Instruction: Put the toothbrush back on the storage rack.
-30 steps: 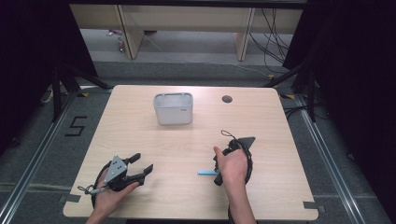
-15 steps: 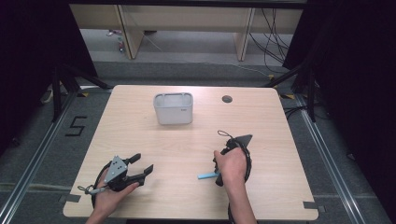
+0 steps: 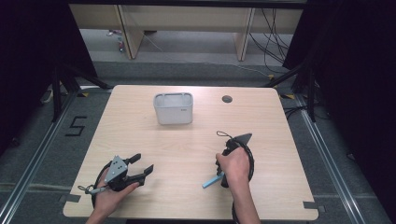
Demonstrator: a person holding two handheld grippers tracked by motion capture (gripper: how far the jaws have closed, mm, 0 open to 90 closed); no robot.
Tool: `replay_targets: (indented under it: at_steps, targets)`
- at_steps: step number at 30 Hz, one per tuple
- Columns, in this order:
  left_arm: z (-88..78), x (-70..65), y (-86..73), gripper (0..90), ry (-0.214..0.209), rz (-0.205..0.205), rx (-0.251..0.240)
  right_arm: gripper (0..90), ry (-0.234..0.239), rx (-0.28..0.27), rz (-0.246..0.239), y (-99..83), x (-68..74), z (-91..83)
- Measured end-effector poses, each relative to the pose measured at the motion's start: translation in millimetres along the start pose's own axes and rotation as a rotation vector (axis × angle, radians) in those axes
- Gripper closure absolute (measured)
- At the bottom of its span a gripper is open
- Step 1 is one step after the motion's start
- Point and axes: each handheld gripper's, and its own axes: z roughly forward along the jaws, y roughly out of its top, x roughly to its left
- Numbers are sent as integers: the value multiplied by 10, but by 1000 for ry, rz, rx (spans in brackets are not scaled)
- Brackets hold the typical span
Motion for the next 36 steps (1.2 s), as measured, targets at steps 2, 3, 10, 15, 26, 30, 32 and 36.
replay_targets:
  at_steps: [2,3,10,15,26,30,32,36]
  targets:
    - [-2,4,-3,303,-3,-4,-4,556,30,-15,13,20,-41,13]
    - [-12,4,1,303,2,-3,5,541,36,-12,24,26,-41,6]
    - [-15,5,2,304,0,-3,9,590,6,-31,85,17,8,8]
    - [-1,4,-3,304,-6,-3,-3,725,-59,-28,5,-2,4,0]
    - [-4,-3,-4,304,-4,-5,-2,789,-53,-52,-97,0,-11,-3]
    - [-6,-8,-4,304,-2,-6,-2,790,-52,-30,-127,5,6,-16]
    - [-8,-9,-5,303,-1,-7,-2,790,-65,-21,-233,15,-43,-35]
    - [-24,-11,-2,303,8,-8,9,791,-53,-57,-278,1,-41,-52]
